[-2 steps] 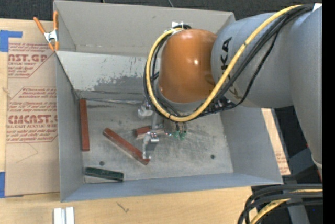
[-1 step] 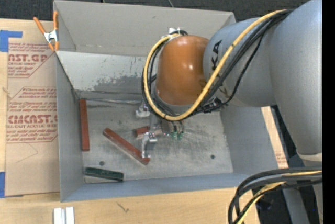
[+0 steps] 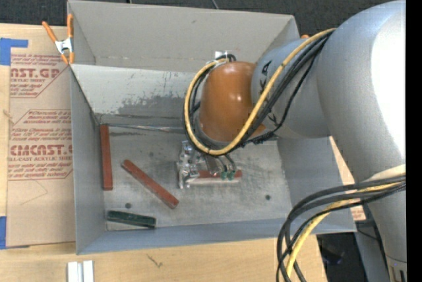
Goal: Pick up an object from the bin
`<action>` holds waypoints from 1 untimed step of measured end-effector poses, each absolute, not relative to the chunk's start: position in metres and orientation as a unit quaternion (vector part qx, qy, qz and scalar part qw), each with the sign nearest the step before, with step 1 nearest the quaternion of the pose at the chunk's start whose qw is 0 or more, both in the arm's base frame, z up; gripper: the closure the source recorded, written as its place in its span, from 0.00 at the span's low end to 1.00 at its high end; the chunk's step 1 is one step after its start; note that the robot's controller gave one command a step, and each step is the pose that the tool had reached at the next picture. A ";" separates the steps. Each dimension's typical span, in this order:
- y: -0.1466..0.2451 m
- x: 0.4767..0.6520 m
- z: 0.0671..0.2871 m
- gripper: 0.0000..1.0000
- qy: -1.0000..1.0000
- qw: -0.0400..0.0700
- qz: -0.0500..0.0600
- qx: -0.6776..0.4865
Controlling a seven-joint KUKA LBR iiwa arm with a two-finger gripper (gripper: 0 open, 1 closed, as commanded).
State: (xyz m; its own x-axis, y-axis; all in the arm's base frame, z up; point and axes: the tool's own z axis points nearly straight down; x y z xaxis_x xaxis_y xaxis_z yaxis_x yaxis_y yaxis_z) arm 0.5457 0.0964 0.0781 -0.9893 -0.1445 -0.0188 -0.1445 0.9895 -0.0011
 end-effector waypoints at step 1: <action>0.096 0.546 0.078 1.00 0.997 0.009 0.000 -0.072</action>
Offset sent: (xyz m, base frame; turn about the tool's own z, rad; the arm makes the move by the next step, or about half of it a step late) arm 0.0121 -0.0037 0.1541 0.0394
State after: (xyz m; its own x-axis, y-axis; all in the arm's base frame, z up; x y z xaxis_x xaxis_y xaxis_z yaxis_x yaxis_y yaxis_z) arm 0.5457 0.0964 0.0781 -0.9893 -0.1445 -0.0188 -0.1445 0.9895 -0.0009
